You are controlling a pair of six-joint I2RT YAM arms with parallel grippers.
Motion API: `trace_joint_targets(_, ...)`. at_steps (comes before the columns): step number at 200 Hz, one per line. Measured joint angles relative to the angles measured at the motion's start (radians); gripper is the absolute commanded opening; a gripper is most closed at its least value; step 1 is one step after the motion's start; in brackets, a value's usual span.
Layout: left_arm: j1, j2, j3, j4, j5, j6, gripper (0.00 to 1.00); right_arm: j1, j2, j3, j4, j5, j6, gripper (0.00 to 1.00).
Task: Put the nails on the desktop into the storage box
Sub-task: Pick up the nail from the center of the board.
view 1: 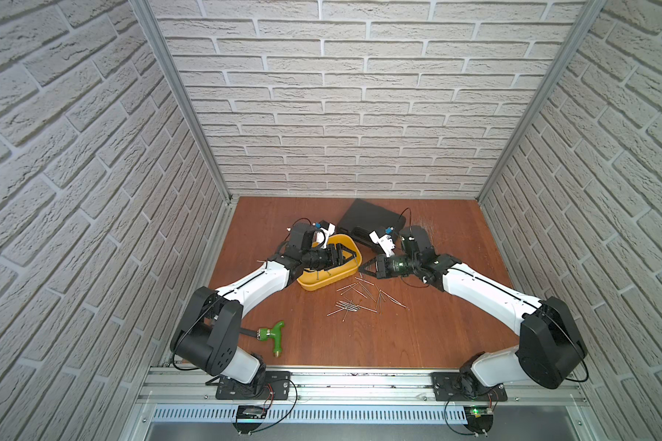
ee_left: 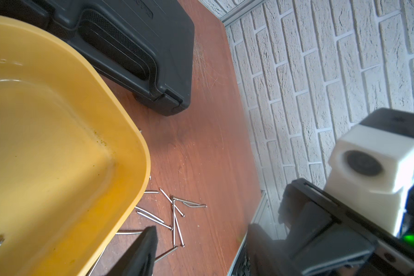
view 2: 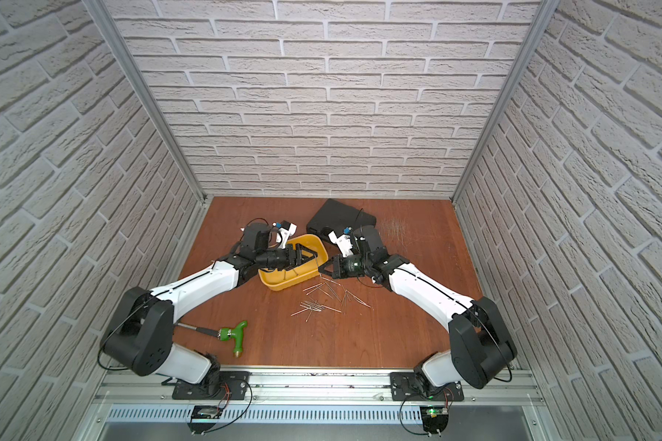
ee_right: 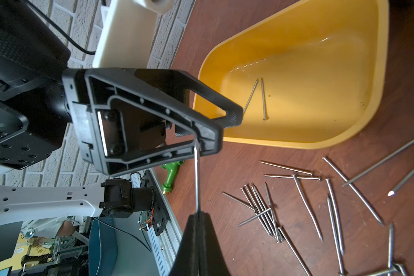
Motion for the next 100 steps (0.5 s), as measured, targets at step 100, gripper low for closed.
trace_joint_targets(100,0.000,0.031,0.025,0.011,0.001,-0.004,0.41,0.051,0.018,0.027,0.022,-0.005,0.020,0.02)
